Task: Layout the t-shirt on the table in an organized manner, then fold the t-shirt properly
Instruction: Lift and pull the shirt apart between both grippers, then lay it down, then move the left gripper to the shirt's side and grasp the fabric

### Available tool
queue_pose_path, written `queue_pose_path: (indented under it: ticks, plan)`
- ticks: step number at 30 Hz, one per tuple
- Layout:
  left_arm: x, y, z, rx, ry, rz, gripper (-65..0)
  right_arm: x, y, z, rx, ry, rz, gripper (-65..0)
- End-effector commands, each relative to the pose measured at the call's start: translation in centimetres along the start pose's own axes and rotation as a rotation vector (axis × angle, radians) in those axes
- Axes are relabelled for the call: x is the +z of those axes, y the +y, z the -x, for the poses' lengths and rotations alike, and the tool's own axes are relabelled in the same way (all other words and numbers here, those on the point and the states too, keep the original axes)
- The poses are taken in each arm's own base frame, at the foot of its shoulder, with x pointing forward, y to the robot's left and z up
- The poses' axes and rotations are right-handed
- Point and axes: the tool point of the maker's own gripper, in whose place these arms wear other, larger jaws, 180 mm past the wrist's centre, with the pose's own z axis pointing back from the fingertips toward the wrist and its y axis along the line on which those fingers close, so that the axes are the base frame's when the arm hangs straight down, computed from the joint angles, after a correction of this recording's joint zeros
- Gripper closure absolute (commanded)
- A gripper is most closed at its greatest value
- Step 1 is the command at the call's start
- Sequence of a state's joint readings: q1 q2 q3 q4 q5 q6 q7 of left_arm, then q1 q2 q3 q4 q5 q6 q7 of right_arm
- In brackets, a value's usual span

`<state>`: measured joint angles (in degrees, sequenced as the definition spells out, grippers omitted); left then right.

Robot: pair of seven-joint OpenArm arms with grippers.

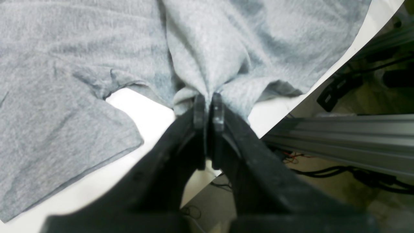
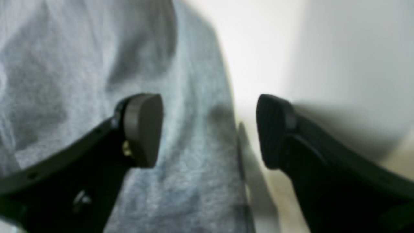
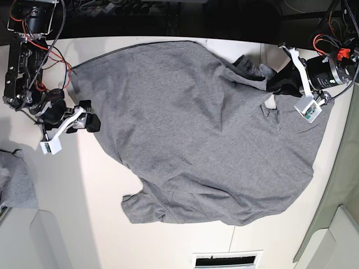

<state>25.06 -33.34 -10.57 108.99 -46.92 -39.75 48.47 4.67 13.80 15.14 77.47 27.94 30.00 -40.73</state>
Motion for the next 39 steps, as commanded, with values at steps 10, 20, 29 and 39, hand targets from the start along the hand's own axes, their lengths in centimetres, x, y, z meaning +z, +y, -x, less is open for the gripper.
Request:
queue_pose_path:
  ticks: [10, 20, 29, 39]
  plan:
    - [1.3, -4.3, 5.4, 0.130, 0.165, 0.151, -2.2, -1.1, 3.1, -7.9, 0.134, -0.193, -0.064, 0.0]
    - [2.3, -6.1, 7.9, 0.182, 0.234, 0.201, -34.4, -2.4, 7.4, -11.7, 0.233, -0.238, -0.142, -12.3]
    - [5.1, 2.2, 0.3, 0.111, -0.064, -0.047, -34.2, -4.5, 8.7, -10.2, 0.227, -0.198, -0.137, -3.3]
    - [-0.1, 11.0, -2.7, 0.090, -0.106, -0.223, -24.9, -5.6, 5.7, -2.9, 0.212, -0.014, -0.071, 0.0]
